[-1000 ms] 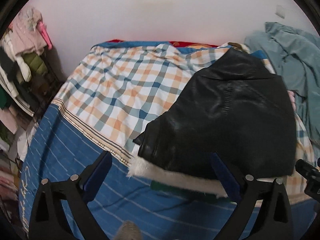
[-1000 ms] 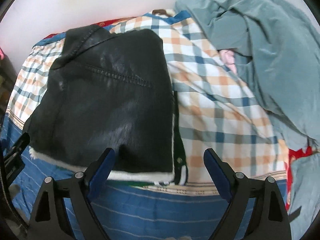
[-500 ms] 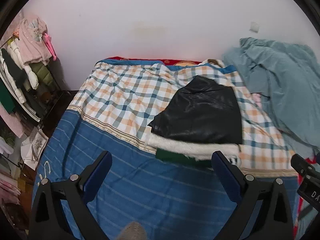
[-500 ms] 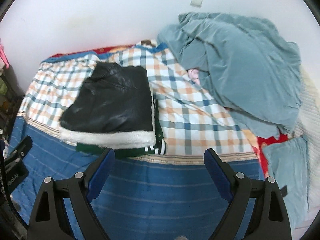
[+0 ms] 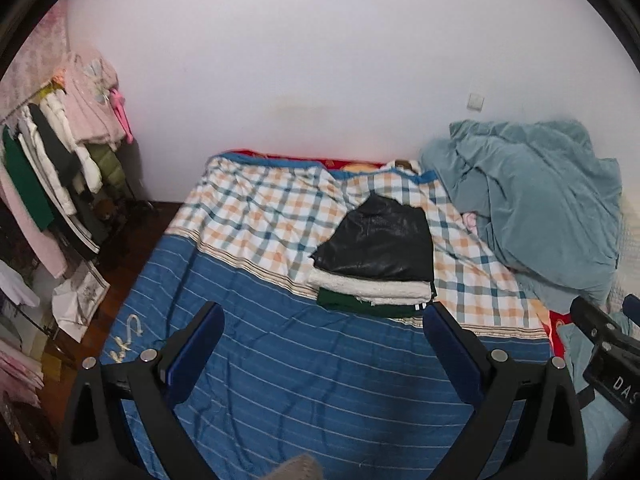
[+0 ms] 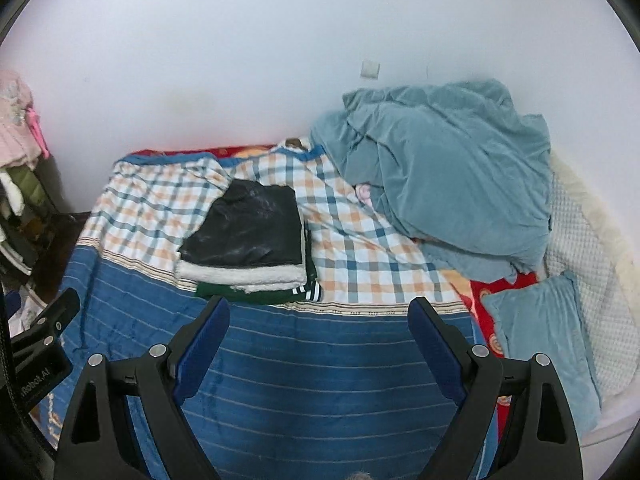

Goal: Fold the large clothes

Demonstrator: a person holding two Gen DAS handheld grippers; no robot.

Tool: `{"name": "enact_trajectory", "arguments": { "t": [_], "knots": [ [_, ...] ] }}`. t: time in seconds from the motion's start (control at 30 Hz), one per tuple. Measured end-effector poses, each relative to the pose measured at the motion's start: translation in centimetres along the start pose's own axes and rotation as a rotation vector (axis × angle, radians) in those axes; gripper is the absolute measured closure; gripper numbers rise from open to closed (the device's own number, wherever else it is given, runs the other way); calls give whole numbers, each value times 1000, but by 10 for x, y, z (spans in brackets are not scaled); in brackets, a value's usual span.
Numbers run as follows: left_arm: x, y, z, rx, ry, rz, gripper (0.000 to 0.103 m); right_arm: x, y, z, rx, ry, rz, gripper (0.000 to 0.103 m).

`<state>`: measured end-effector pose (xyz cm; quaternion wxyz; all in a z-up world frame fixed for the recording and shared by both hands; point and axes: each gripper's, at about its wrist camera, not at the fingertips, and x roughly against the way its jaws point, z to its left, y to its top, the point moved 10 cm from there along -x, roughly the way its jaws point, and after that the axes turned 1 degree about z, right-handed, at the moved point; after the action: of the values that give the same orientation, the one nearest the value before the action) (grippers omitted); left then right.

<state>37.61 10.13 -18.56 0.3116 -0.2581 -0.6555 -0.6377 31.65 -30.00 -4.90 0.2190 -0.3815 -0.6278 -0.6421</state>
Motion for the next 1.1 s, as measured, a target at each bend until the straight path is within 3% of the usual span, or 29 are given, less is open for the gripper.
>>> {"name": "enact_trajectory", "arguments": {
  "t": [0.3, 0.5, 0.77, 1.1],
  "knots": [
    [70, -7, 5, -37, -6, -6, 2, 111, -18, -4, 11, 19, -31, 11],
    [98, -14, 2, -39, -25, -6, 2, 158, -22, -13, 8, 19, -45, 11],
    [124, -15, 0, -29, -34, -47, 2, 194, -17, -20, 20, 20, -87, 11],
    [140, -15, 2, -39, -14, -99, 1, 205, -17, -19, 22, 20, -103, 7]
  ]
}}
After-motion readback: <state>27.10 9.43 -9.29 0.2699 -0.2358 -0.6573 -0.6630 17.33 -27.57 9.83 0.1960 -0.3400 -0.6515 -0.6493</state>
